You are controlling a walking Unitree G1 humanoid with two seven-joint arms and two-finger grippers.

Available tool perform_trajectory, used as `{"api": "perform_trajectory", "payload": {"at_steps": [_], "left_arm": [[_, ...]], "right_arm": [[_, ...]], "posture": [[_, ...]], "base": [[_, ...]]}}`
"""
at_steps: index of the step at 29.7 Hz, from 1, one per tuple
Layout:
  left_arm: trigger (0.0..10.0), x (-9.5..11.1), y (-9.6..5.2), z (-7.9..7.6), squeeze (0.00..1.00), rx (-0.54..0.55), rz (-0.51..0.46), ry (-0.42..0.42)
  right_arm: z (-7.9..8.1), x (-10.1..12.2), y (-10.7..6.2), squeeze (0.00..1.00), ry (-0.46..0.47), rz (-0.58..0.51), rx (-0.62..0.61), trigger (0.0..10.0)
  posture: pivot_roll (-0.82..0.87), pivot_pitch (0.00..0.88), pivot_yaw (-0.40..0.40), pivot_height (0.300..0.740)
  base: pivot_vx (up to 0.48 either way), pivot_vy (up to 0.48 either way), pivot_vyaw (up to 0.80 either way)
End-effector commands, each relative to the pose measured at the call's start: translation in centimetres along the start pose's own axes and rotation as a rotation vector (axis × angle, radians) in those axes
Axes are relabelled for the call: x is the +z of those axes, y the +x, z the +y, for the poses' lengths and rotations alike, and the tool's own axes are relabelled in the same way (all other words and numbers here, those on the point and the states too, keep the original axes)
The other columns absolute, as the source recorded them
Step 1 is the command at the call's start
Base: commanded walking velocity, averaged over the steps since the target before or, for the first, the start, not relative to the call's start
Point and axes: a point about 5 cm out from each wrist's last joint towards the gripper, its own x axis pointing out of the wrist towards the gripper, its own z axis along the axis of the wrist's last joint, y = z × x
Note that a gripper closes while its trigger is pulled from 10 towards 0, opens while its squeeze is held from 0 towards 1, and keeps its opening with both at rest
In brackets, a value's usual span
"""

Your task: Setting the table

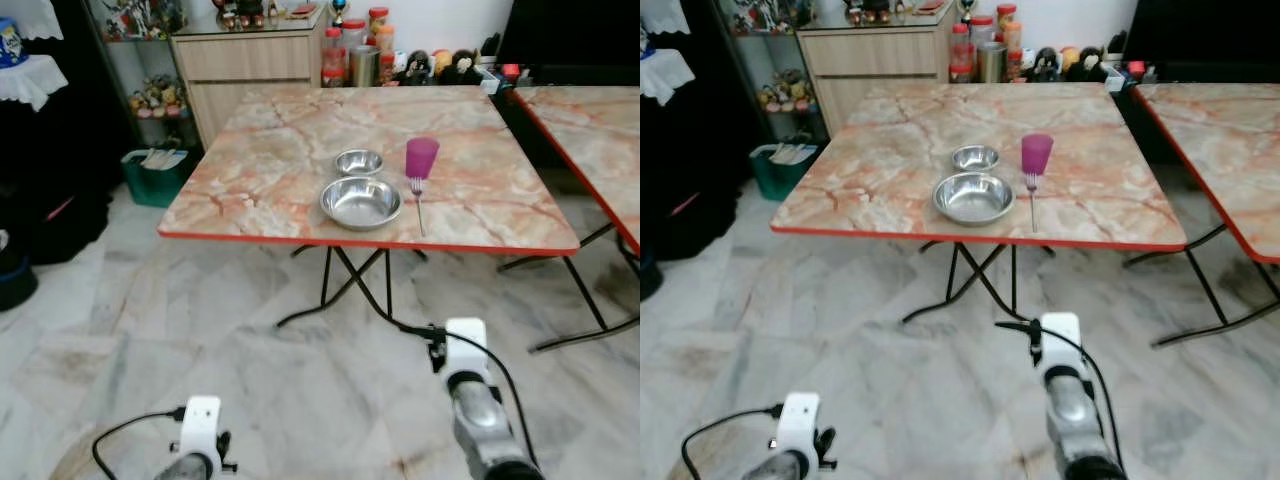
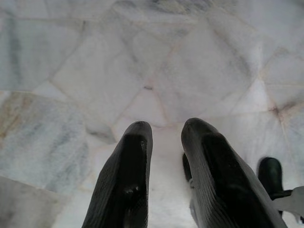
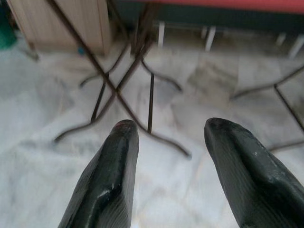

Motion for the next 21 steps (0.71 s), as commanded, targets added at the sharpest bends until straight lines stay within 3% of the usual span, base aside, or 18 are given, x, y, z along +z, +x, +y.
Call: {"api": "perform_trajectory", "payload": {"at_steps": [1, 7, 11, 21], "left_arm": [[10.0, 0.0, 0.0, -0.1, 0.0, -0.005, 0.002, -0.004], [10.0, -0.2, 0.0, 0.0, 0.0, -0.008, 0.011, 0.004], [10.0, -0.2, 0.0, 0.0, 0.0, -0.011, 0.013, 0.013], [10.0, -0.2, 0.0, -0.1, 0.0, -0.019, 0.015, 0.024]], "right_arm": [[-1.3, -3.5, -1.2, 0.0, 0.022, 0.169, -0.04, 10.0], [-1.3, -6.9, -3.1, 0.0, 0.038, 0.331, -0.02, 10.0], [-0.9, -8.7, -4.3, 0.0, 0.042, 0.42, -0.002, 10.0], [0.4, -10.1, -5.5, 0.0, 0.078, 0.497, 0.042, 10.0]], "posture": [[-0.01, 0.0, 0.066, 0.74], [-0.01, 0.0, 0.076, 0.74], [-0.01, 0.0, 0.08, 0.74], [0.0, 0.0, 0.081, 0.74]], "base": [[0.0, 0.0, 0.0], [0.0, 0.0, 0.0], [0.278, 0.0, 0.0], [0.37, 0.0, 0.0]]}}
